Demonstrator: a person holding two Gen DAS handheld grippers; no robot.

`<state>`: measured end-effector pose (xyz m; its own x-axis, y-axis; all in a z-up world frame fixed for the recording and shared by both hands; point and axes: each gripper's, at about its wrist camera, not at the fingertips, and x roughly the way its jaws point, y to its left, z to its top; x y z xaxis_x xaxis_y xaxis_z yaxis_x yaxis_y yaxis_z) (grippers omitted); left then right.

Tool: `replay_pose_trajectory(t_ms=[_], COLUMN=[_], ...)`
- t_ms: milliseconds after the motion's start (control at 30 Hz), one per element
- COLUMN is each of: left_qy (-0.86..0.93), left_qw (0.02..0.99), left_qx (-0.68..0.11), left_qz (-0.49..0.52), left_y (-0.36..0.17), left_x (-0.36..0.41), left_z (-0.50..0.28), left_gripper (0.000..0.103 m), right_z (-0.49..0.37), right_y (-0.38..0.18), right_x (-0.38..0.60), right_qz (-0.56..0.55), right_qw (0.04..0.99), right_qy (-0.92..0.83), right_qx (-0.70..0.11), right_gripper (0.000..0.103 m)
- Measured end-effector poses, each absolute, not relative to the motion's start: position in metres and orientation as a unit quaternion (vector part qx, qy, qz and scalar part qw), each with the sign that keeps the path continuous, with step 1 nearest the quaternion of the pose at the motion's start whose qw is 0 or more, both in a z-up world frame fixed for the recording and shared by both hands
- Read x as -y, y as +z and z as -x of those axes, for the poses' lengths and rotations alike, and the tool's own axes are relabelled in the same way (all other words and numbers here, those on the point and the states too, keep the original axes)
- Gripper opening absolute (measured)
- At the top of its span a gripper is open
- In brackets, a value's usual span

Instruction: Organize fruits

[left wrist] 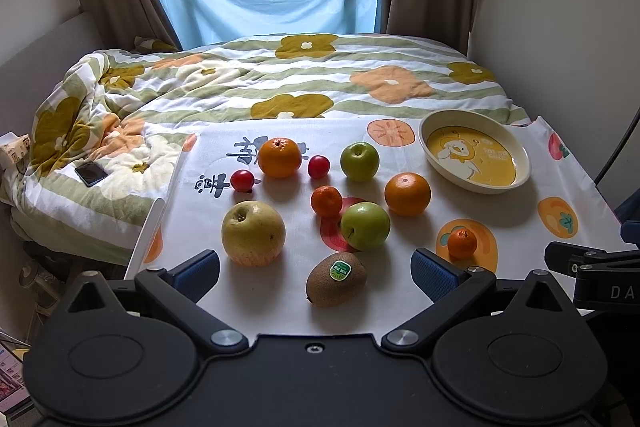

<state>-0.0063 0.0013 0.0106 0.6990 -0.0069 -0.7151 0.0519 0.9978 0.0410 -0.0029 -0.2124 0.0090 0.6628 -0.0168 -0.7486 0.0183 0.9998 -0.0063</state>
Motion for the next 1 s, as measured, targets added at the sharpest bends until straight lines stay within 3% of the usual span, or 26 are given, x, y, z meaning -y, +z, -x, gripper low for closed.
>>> replay_pose_trajectory(t_ms=[1000], left_qy=[0.024], left_qw=[0.913], left_qx=[-0.408], left_qz=[-0.005], left_y=[0.007], left_x=[-0.021], left_z=[-0.002], left_gripper=[0.103], right_z=[-0.009], right_y=[0.013], right_x=[0.215], right_qz=[-0.004], right_qw=[0.906], right_qy=[0.014], right_qx=[-0.423], right_gripper=[0.103])
